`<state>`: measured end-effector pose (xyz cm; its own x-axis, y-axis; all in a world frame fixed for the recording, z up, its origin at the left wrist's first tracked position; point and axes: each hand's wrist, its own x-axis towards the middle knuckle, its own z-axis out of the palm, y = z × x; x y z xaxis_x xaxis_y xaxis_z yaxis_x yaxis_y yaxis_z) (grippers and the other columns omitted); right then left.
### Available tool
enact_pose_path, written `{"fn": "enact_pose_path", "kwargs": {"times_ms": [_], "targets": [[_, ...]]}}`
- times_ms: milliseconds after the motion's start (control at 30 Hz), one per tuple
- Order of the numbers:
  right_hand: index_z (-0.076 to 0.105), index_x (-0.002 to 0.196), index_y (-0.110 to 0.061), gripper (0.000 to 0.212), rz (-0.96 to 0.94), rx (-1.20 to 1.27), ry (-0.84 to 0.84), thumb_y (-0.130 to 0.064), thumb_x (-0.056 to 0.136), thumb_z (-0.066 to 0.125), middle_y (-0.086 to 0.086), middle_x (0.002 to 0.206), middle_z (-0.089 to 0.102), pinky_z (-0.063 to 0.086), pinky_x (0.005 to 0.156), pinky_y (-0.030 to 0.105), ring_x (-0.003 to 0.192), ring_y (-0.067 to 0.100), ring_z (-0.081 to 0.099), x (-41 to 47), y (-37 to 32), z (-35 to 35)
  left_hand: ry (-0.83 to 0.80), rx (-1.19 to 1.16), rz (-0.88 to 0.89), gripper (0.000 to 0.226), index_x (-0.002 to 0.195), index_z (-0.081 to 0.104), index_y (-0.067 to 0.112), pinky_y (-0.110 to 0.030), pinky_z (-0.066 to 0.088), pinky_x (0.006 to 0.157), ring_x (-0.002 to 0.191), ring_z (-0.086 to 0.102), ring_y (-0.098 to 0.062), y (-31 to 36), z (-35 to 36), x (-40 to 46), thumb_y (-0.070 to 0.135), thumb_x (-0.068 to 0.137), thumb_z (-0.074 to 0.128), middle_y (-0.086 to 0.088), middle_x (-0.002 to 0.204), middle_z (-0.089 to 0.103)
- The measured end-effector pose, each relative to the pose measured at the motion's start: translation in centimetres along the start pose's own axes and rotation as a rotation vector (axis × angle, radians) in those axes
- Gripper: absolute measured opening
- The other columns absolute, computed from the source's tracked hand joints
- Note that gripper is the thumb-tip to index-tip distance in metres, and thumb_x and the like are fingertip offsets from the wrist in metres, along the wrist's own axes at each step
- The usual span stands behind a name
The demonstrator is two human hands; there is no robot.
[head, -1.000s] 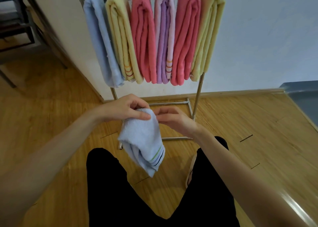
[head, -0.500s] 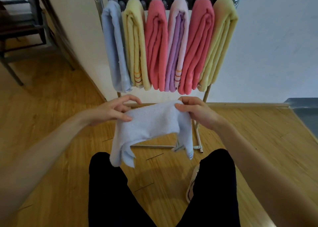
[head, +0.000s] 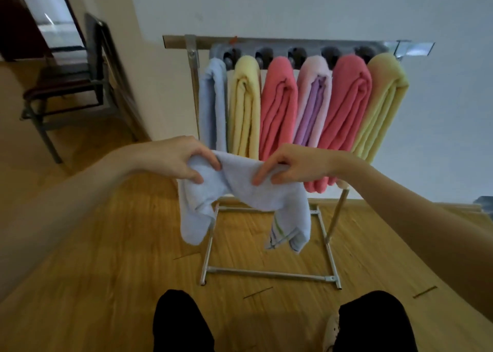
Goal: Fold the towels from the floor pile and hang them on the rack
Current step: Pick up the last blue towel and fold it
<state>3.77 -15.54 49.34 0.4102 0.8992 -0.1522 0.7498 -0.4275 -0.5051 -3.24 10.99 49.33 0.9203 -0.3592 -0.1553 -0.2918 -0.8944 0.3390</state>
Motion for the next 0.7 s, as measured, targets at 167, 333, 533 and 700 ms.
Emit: {"fn": "enact_pose_path", "kwargs": {"times_ms": [167,333,533,700], "targets": [[0.068,0.117,-0.024,0.037,-0.004,-0.017,0.203,-0.003,0.089,0.053,0.001,0.116,0.065,0.053,0.088,0.034,0.100,0.017,0.062,4.2,-0.7,-4.5,0.240,0.082,-0.002,0.039,0.117,0.063,0.034,-0.030,0.050,0.088,0.098,0.057,-0.004,-2.8,-5.5,0.1,0.018,0.082,0.070,0.010,0.109,0.063],[0.069,0.115,-0.020,0.030,0.016,0.062,0.519,-0.013,0.086,0.066,0.008,0.106,0.067,0.050,0.084,0.027,0.098,0.018,0.061,8.3,-2.7,-8.0,0.552,0.096,-0.087,0.035,0.110,0.067,0.032,-0.027,0.038,0.087,0.104,0.057,-0.016,-5.3,-10.6,2.1,0.011,0.082,0.071,0.004,0.108,0.063],[0.065,0.121,-0.017,0.046,0.140,-0.129,0.812,-0.004,0.077,0.066,0.005,0.124,0.061,0.036,0.080,0.011,0.115,0.017,0.056,13.3,-3.6,-10.7,0.694,0.367,-0.057,0.049,0.129,0.058,0.024,-0.033,0.037,0.091,0.112,0.051,-0.031,-7.9,-14.4,4.7,0.000,0.086,0.059,-0.013,0.126,0.056],[0.066,0.115,-0.010,0.038,0.242,-0.195,0.937,0.002,0.081,0.055,0.010,0.117,0.063,0.050,0.080,0.031,0.110,0.026,0.059,15.7,-3.8,-11.8,0.709,0.473,-0.038,0.059,0.133,0.053,0.020,-0.041,0.040,0.086,0.105,0.052,-0.037,-9.2,-15.7,6.9,-0.010,0.082,0.055,-0.019,0.118,0.055]]}}
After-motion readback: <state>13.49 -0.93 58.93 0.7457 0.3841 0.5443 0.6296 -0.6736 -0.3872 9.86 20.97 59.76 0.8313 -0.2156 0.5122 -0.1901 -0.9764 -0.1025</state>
